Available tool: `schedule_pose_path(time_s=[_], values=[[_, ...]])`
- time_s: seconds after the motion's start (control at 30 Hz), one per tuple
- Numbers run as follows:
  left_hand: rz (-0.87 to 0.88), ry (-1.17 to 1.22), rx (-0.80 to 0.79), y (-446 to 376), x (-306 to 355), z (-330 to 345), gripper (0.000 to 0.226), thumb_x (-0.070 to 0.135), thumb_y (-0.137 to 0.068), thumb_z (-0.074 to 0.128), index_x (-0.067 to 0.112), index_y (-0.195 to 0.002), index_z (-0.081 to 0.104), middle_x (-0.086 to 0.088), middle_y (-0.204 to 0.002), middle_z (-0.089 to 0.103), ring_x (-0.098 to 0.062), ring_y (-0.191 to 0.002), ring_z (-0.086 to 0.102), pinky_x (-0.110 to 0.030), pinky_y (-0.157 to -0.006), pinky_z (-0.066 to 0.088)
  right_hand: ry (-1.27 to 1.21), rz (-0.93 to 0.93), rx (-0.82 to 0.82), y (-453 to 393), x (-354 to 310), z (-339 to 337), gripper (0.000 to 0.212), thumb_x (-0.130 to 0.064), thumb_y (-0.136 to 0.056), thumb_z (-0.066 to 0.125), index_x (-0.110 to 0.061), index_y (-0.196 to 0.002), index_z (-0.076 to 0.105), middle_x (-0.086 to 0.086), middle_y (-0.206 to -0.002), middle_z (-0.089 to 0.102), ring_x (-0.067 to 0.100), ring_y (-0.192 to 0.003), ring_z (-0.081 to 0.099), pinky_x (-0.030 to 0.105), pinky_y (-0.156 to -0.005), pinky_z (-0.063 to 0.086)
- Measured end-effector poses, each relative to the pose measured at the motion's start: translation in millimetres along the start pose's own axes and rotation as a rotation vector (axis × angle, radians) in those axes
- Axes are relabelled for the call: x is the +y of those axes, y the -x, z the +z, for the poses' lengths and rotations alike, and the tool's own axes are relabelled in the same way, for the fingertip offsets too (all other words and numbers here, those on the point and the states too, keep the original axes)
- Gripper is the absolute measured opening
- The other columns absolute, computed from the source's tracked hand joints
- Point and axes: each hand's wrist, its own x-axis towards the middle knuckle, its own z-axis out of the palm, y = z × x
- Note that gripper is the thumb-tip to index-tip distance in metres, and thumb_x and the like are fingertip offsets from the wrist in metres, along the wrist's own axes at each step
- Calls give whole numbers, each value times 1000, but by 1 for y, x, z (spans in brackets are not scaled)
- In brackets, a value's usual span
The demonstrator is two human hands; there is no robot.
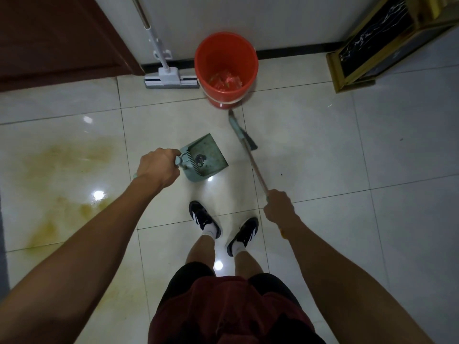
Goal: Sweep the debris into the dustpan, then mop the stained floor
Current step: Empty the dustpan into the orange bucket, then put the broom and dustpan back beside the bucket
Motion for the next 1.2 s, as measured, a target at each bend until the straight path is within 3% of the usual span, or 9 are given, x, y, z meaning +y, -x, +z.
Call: schedule_pose_path(time_s=[0.2, 0.37, 0.57, 0.67, 0.9, 1.2], values=[[11, 13, 4, 1, 5, 0, 25, 17, -86, 57, 26, -105, 68, -10, -94, 70, -36, -86, 66, -34, -68, 44, -102, -76, -104, 17, -2, 20, 38, -5, -88, 60, -1, -126, 60, 16, -115, 66, 29, -100, 67, 35, -82, 58], [-9, 26, 6, 7, 4, -1, 23, 16, -85, 55, 26, -102, 68, -8, -90, 69, -34, -81, 65, -32, -66, 45, -225, -123, -104, 34, -2, 8, 49, -4, -87, 62, -4, -136, 57, 16, -121, 64, 27, -97, 66, 26, -70, 54], [-60, 114, 30, 23, 14, -12, 25, 21, -88, 54, 26, -107, 70, -11, -98, 71, -36, -88, 66, -35, -72, 51, -189, -160, -52, 39, -6, -15, 31, 1, -84, 62, 4, -115, 65, 20, -103, 67, 31, -83, 68, 38, -66, 58], [-90, 150, 28, 38, 18, -16, 21, 22, -87, 54, 25, -101, 70, -10, -95, 71, -35, -86, 66, -35, -73, 53, -155, -155, -31, 40, 1, -22, 22, -3, -83, 61, -1, -104, 66, 13, -89, 65, 24, -69, 64, 36, -60, 58], [-177, 228, 99, 83, 12, -42, 9, 22, -86, 61, 26, -85, 68, -5, -85, 69, -32, -79, 63, -36, -72, 54, -100, -114, 4, 44, 34, -41, 27, -7, -86, 60, -10, -112, 62, 9, -93, 62, 25, -73, 64, 33, -56, 57], [-197, 213, 264, 135, 37, -94, 6, 25, -85, 63, 29, -86, 66, -6, -91, 71, -33, -87, 64, -36, -74, 51, -237, -55, -46, 53, 36, -70, 18, 1, -79, 63, 1, -97, 69, 20, -85, 68, 36, -69, 71, 34, -51, 57]])
